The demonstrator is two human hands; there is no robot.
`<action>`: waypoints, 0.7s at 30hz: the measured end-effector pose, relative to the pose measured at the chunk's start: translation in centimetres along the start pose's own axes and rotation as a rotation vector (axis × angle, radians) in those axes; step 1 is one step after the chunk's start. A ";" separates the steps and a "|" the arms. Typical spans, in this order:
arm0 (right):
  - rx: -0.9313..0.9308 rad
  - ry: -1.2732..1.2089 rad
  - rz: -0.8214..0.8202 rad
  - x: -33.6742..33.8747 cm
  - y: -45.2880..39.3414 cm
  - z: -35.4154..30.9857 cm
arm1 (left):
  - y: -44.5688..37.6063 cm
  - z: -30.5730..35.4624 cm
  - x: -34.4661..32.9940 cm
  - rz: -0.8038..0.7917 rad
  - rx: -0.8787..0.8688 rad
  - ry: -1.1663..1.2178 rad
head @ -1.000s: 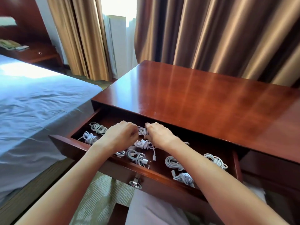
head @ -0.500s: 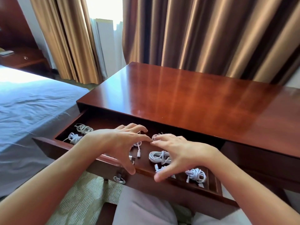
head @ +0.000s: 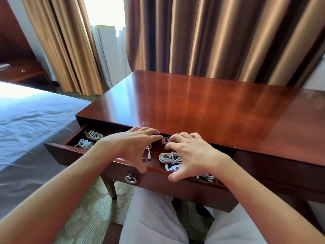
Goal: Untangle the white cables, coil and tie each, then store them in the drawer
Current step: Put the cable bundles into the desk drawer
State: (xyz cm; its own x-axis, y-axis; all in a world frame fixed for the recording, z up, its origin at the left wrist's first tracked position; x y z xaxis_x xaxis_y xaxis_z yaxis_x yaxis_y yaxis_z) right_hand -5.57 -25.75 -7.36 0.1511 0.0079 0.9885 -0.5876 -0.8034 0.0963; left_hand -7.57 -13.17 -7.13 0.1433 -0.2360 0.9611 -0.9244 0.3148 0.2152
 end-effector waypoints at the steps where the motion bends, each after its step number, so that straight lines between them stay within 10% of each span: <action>1: -0.010 0.017 0.033 0.3 -0.1 0.4 | -0.4 -0.3 0.0 0.030 -0.004 0.005; 21: -0.195 0.107 0.193 2.5 -4.1 8.6 | -7.9 -4.0 2.1 0.255 0.101 0.061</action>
State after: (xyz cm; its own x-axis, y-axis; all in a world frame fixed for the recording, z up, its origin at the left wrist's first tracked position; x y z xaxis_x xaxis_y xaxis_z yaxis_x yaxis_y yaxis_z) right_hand 4.08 -27.52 -6.25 -0.0571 -0.0632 0.9964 -0.7404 -0.6668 -0.0847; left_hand 1.46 -12.50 -6.11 -0.0800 -0.1040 0.9914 -0.9634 0.2633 -0.0501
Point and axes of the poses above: each hand's wrist, its own y-axis away from the middle knuckle, its own x-axis out of the back of the hand, z = x × y, the point moved 8 cm from there along -y, towards the middle knuckle, and after that the axes turned 8 degrees about -y, right-handed, at the moved point
